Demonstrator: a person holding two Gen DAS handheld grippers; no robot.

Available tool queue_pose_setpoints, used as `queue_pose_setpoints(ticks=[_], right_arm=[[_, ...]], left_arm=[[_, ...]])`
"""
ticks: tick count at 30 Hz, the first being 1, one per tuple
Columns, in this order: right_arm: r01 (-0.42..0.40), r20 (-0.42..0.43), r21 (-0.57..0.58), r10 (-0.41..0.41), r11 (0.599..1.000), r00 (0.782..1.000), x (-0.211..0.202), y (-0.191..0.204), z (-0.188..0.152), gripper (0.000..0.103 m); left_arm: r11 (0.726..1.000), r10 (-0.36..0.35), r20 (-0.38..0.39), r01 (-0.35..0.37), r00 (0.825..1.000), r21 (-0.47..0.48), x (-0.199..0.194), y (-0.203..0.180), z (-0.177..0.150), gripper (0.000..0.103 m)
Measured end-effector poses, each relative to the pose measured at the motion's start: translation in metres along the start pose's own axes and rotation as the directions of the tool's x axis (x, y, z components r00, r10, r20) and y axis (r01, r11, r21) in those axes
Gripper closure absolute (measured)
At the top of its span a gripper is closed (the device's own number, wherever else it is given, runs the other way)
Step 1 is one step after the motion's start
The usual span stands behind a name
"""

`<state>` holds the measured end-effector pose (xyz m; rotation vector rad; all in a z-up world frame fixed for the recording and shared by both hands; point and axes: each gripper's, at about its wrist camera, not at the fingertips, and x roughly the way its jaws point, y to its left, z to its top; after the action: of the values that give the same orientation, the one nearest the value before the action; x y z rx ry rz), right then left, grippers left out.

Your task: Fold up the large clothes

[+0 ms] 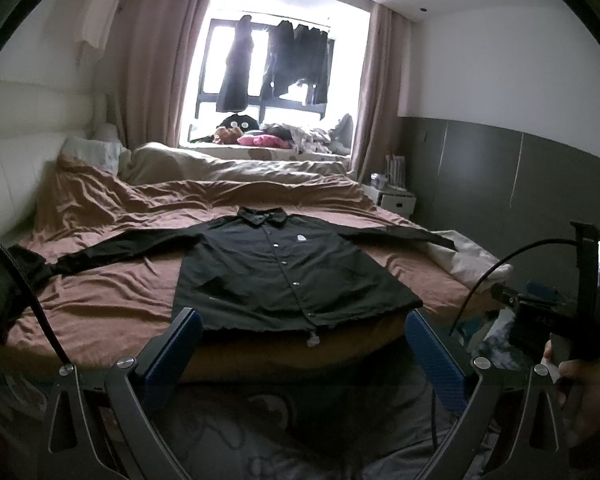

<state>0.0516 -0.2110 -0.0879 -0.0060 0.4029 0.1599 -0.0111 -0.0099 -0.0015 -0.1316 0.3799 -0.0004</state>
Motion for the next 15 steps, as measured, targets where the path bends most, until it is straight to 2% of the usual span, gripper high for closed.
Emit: queue_pose_setpoints(ticks=[15], right_arm=[[-0.002, 0.008, -0.003, 0.002, 1.000, 1.000, -0.0020, -0.0001, 0.0006, 0.000]], left_arm=[[1.000, -0.003, 0.005, 0.003, 1.000, 0.001, -0.0029, -0.0002, 0.0026, 0.001]])
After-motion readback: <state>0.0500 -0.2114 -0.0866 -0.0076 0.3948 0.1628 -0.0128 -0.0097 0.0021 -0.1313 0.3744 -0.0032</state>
